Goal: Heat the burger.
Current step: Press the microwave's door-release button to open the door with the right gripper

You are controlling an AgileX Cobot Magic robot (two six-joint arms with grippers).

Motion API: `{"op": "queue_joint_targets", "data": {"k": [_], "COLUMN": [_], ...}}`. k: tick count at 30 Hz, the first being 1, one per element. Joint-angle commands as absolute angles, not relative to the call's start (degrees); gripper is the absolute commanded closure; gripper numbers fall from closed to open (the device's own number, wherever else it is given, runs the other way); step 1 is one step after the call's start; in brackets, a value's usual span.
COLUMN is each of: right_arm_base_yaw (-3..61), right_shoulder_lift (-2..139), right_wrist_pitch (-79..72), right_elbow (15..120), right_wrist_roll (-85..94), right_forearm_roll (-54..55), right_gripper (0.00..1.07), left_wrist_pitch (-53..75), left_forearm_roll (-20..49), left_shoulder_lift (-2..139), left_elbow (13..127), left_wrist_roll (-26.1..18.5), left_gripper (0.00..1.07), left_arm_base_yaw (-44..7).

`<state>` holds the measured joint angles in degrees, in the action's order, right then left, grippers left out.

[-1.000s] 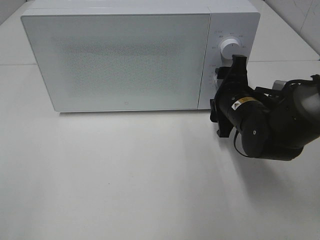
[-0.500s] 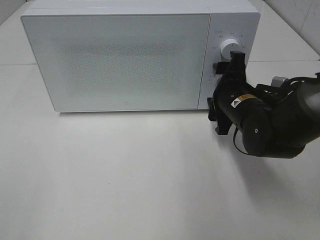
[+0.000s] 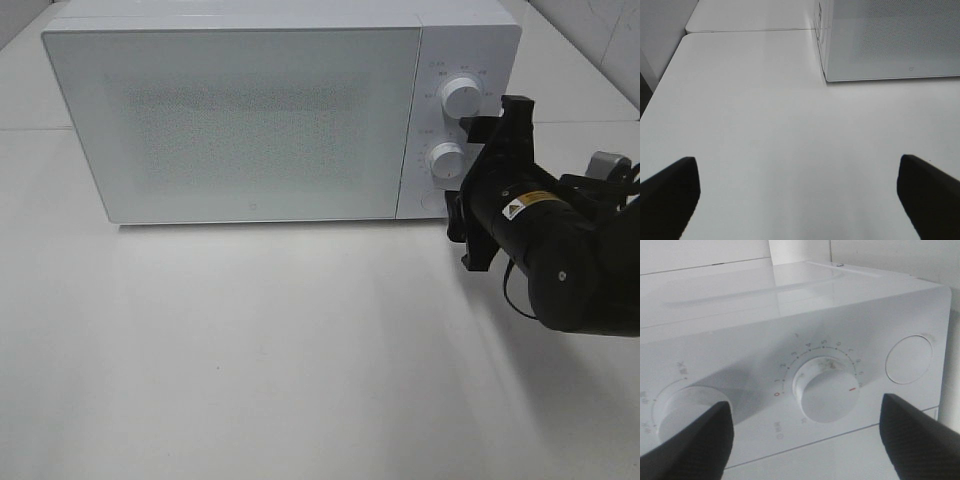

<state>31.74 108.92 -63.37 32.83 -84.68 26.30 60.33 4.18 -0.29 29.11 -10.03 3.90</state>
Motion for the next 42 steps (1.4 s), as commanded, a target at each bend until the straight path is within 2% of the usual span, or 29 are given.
{"op": "queue_joint_targets", "data": {"k": [1, 10, 12, 15, 16, 18, 21, 22, 27, 31, 33, 35, 36, 37, 39, 40, 42], "right_arm_base_yaw": [31.57, 31.57, 31.57, 31.57, 31.57, 31.57, 31.57, 31.57, 31.57, 31.57, 31.05, 30.65, 28.76, 28.76, 24.64, 24.64, 20.74], "right_shoulder_lift": [106.23, 97.06, 89.50, 87.66, 83.19, 81.07, 72.36, 72.36, 64.17, 61.25, 59.76, 59.53, 59.53, 59.53, 59.53, 59.53, 59.53], "right_wrist_pitch": [-63.77, -60.85, -53.11, -50.88, -45.03, -42.46, -27.96, -27.96, -7.16, 4.18, 14.78, 18.45, 24.58, 24.58, 31.51, 31.51, 36.27], "right_elbow": [31.28, 24.41, 22.92, 22.92, 23.03, 23.09, 23.84, 23.84, 26.70, 30.71, 35.01, 36.04, 37.87, 37.87, 38.85, 38.85, 39.53], "right_wrist_roll": [-83.77, -75.29, -64.00, -59.93, -50.59, -46.81, -26.07, -26.07, -3.61, 1.09, -0.63, -2.06, -5.56, -5.56, -11.63, -11.63, -12.09], "right_forearm_roll": [25.84, 25.67, 24.29, 24.12, 22.75, 22.12, 19.65, 19.65, 18.16, 13.35, 5.21, 2.69, -3.38, -3.38, -10.14, -10.14, -12.72], "right_gripper": [0.31, 0.31, 0.31, 0.31, 0.31, 0.31, 0.31, 0.31, 0.31, 0.31, 0.31, 0.31, 0.31, 0.31, 0.31, 0.31, 0.31], "left_wrist_pitch": [60.05, 60.05, 60.05, 60.05, 60.05, 60.05, 60.05, 60.05, 60.05, 60.05, 60.05, 60.05, 60.05, 60.05, 60.05, 60.05, 60.05], "left_forearm_roll": [4.58, 4.58, 4.58, 4.58, 4.58, 4.58, 4.58, 4.58, 4.58, 4.58, 4.58, 4.58, 4.58, 4.58, 4.58, 4.58, 4.58], "left_shoulder_lift": [-1.38, -1.38, -1.38, -1.38, -1.38, -1.38, -1.38, -1.38, -1.38, -1.38, -1.38, -1.38, -1.38, -1.38, -1.38, -1.38, -1.38], "left_elbow": [29.05, 29.05, 29.05, 29.05, 29.05, 29.05, 29.05, 29.05, 29.05, 29.05, 29.05, 29.05, 29.05, 29.05, 29.05, 29.05, 29.05], "left_wrist_roll": [-9.80, -9.80, -9.80, -9.80, -9.80, -9.80, -9.80, -9.80, -9.80, -9.80, -9.80, -9.80, -9.80, -9.80, -9.80, -9.80, -9.80], "left_gripper": [0.04, 0.04, 0.04, 0.04, 0.04, 0.04, 0.04, 0.04, 0.04, 0.04, 0.04, 0.04, 0.04, 0.04, 0.04, 0.04, 0.04], "left_arm_base_yaw": [4.01, 4.01, 4.01, 4.01, 4.01, 4.01, 4.01, 4.01, 4.01, 4.01, 4.01, 4.01, 4.01, 4.01, 4.01, 4.01, 4.01]}}
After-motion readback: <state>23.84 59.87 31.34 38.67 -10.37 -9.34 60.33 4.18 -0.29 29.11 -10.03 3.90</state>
